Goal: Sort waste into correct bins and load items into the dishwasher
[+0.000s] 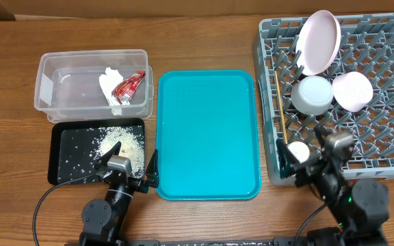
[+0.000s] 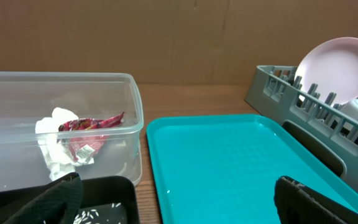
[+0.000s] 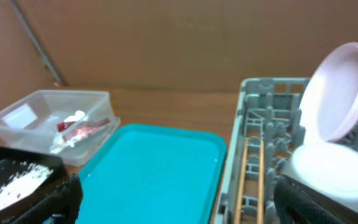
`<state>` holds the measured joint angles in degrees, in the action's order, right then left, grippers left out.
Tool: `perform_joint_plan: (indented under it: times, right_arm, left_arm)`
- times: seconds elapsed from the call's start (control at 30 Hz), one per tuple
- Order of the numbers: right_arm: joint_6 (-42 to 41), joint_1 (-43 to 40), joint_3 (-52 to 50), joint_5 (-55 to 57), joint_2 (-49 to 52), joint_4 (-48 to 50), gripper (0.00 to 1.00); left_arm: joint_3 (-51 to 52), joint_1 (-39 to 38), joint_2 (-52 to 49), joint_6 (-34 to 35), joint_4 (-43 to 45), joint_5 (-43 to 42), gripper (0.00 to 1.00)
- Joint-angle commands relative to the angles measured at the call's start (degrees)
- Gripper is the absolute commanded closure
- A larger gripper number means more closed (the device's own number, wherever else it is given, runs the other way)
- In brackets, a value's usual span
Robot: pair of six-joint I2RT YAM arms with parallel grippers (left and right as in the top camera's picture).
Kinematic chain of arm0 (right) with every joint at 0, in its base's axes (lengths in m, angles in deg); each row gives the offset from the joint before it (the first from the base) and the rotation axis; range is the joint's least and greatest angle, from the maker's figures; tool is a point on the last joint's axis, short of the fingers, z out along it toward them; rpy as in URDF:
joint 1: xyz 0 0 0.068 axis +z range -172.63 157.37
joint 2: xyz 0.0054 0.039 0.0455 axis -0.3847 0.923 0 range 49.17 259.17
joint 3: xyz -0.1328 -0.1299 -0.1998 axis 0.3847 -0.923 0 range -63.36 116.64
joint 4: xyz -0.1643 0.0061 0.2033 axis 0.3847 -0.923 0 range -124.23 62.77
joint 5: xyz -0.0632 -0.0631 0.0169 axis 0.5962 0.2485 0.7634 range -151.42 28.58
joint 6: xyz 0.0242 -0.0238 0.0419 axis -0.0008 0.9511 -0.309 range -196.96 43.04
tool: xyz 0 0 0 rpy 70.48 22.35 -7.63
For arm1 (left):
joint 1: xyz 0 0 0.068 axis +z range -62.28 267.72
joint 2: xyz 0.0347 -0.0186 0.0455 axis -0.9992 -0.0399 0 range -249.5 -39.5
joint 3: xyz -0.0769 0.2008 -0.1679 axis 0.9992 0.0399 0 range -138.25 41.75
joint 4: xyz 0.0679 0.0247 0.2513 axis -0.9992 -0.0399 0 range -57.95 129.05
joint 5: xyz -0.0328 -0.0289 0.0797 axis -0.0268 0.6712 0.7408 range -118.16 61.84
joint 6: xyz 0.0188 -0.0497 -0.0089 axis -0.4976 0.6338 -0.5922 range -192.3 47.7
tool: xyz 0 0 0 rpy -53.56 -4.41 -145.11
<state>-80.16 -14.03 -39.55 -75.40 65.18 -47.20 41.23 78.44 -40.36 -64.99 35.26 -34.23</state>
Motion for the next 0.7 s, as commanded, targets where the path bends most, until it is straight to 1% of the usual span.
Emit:
perform_joint_plan:
  times: [0.0, 0.17, 0.33, 0.47, 0.67]
  right_arm:
    - [0.17, -0.50, -5.90, -2.01, -4.76, 2.40, 0.00]
    - [0.15, -1.29, -13.97, -2.01, -10.54, 7.43, 0.00]
    - [0.17, -3.04, -19.96, -2.03, -15.98, 12.11, 0.00]
    - [0.22, -4.22, -23.43, -1.97, -15.85, 16.87, 0.00]
    - [0.22, -4.57, -23.39, -1.57, -15.85, 16.85, 0.00]
  left_arm:
    - [0.24, 0.26, 0.50, 0.39, -0.02, -0.83, 0.00]
    - [0.24, 0.26, 0.50, 0.39, -0.02, -0.83, 0.00]
    - [0.24, 0.26, 0.50, 0.39, -0.02, -0.83, 0.00]
    - [0.24, 0.26, 0.50, 0.39, -0.02, -0.83, 0.00]
    - [0.24, 0.26, 0.50, 0.39, -0.02, -0.83, 0.00]
